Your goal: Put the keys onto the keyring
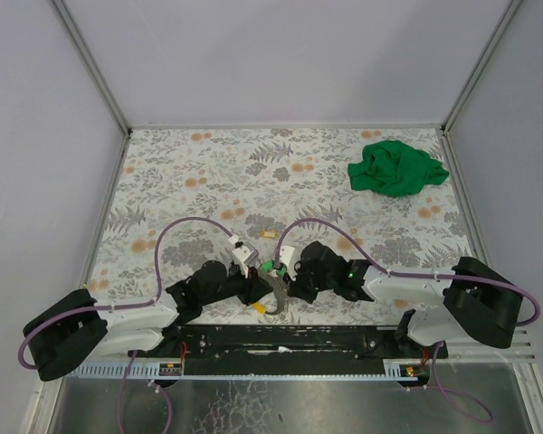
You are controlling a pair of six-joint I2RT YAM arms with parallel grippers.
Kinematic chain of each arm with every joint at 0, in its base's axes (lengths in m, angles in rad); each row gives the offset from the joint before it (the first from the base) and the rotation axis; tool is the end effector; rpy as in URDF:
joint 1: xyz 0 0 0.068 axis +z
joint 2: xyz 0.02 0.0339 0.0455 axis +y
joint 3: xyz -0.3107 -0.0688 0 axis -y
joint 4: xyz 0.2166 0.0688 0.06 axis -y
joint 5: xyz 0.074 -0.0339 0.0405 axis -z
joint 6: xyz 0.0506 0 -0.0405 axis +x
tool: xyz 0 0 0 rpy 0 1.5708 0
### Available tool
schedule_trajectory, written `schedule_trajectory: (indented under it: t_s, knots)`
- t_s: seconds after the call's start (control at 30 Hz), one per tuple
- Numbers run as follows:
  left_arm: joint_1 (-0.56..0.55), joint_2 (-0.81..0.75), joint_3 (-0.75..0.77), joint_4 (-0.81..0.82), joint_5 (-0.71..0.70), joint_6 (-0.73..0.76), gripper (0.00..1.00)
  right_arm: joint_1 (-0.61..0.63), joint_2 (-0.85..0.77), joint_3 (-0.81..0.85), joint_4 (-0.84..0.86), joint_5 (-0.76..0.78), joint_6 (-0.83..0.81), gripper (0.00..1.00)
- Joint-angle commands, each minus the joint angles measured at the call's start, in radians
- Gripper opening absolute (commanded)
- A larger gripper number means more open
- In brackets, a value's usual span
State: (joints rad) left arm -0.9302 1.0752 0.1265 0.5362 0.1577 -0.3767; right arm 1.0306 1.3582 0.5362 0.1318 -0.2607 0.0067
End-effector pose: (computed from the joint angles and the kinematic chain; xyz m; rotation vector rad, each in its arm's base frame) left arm 0.0897 -0.1337 0.1961 0.6838 2.0070 -0.9746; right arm 0.1126 0.2131 0.2211 -1.2890 1.9950 0.8236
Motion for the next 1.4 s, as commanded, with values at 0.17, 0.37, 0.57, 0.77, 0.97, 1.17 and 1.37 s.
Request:
schedule_trajectory:
  t_s: [0.17, 0.37, 0.57, 0.77, 0.97, 1.17, 1.37]
  knots:
    - [0.048, -0.029, -0.066, 0.296, 0.119, 0.141, 0.26, 0.005, -0.061, 0.065, 0.007, 0.071, -0.226, 0.00]
    - [0.059, 0.055, -0.037, 0.350, 0.175, 0.171, 0.23, -0.005, -0.094, 0.028, 0.039, 0.058, -0.300, 0.00]
    - [0.066, 0.147, 0.028, 0.308, 0.116, 0.139, 0.22, -0.015, -0.067, -0.017, 0.091, 0.062, -0.250, 0.03]
    - [0.066, 0.191, 0.065, 0.238, 0.099, 0.113, 0.22, -0.015, -0.012, -0.016, 0.041, 0.058, -0.131, 0.13]
    - [0.069, 0.136, 0.057, 0.163, 0.025, 0.076, 0.22, -0.015, -0.028, 0.050, -0.071, 0.054, -0.065, 0.29]
    - [0.082, 0.074, 0.055, 0.064, 0.000, 0.031, 0.22, -0.015, -0.001, 0.173, -0.225, 0.058, -0.052, 0.31]
    - [0.083, 0.051, 0.036, 0.049, 0.009, -0.004, 0.22, -0.015, 0.067, 0.278, -0.365, 0.024, -0.009, 0.30]
